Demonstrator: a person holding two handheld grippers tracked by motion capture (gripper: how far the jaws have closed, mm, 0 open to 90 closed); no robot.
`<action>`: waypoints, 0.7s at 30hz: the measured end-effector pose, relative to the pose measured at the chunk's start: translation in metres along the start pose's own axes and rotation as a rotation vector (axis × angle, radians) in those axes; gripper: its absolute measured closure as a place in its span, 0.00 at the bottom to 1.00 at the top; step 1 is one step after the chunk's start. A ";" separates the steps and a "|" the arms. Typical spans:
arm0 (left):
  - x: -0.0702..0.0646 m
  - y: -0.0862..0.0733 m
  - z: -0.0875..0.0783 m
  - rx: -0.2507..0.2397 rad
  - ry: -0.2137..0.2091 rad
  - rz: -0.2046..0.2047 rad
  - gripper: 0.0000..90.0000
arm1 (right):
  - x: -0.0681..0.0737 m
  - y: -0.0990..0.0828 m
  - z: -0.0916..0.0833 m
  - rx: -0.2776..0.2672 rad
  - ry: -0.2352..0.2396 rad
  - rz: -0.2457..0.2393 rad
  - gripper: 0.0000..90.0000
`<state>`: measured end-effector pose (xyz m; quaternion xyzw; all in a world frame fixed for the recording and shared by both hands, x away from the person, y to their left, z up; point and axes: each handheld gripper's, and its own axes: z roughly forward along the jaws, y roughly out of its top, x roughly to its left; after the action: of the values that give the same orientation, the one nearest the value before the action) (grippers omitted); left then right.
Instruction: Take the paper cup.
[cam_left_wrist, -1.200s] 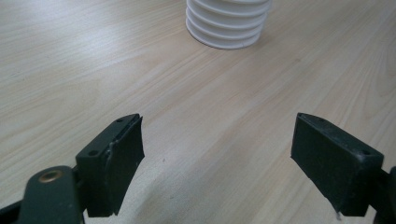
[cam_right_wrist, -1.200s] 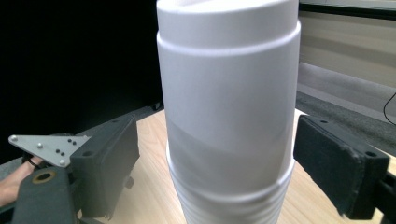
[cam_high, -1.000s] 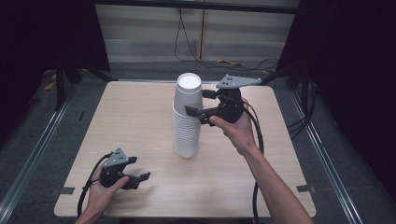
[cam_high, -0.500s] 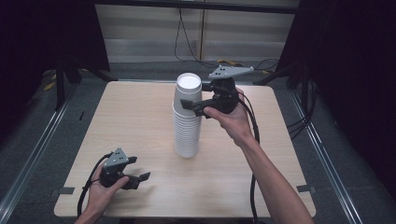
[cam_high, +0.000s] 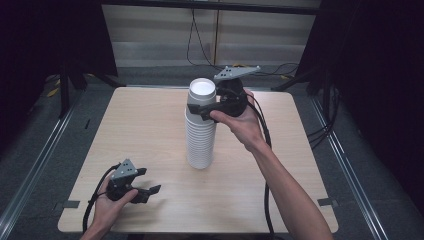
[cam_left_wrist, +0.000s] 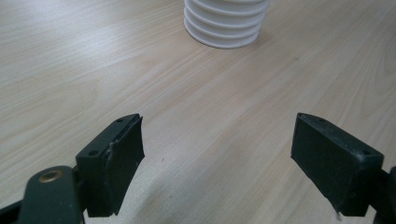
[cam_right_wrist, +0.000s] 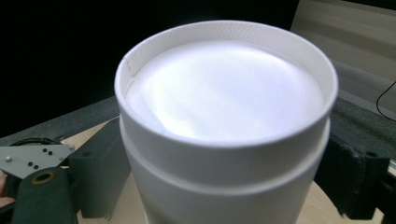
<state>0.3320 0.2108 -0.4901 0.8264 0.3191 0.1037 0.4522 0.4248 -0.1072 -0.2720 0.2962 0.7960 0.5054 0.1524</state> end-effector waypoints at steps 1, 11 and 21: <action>0.000 0.000 0.000 -0.002 0.001 -0.004 0.19 | 0.000 0.000 0.000 -0.001 0.002 0.000 0.16; -0.002 0.000 0.002 0.005 -0.011 -0.008 0.19 | 0.001 0.000 -0.001 -0.006 -0.018 0.000 0.19; 0.000 0.000 0.002 -0.001 -0.017 -0.025 0.19 | 0.001 -0.001 0.000 -0.020 -0.018 0.003 0.19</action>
<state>0.3324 0.2096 -0.4915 0.8231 0.3253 0.0911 0.4565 0.4235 -0.1071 -0.2732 0.3004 0.7889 0.5111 0.1616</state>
